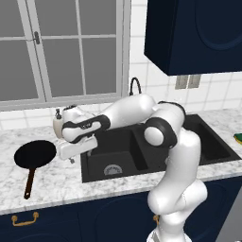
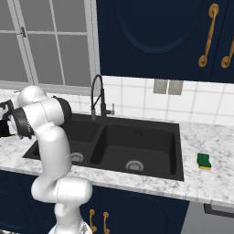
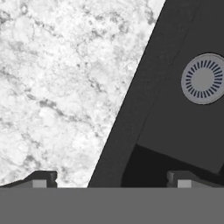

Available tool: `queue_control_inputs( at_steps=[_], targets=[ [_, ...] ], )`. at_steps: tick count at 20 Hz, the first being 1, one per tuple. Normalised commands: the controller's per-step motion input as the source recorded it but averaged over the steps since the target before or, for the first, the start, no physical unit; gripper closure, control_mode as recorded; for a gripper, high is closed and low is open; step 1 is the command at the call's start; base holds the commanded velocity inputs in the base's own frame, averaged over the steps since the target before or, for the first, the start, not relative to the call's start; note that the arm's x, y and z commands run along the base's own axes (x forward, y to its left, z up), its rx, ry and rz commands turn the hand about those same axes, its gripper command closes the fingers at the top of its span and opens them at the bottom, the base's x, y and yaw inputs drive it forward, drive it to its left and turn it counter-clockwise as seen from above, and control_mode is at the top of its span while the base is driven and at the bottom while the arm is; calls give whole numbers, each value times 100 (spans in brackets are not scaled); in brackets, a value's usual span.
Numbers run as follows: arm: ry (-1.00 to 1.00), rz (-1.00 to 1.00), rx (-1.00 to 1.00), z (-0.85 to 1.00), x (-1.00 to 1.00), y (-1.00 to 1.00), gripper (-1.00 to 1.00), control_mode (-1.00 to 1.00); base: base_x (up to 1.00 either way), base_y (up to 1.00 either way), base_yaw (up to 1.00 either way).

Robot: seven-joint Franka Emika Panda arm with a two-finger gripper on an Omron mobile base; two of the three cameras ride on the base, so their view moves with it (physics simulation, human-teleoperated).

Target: Pick the pan and sponge and place them into the sink. Then turn on the water.

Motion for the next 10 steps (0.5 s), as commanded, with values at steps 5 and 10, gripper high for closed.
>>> queue_control_inputs(
  at_steps=[5,10],
  targets=[
    [5,0,0,-25,0,25,-100,-100,0,0,0],
    [5,0,0,-12,0,39,-100,-100,0,0,0]
  ],
)
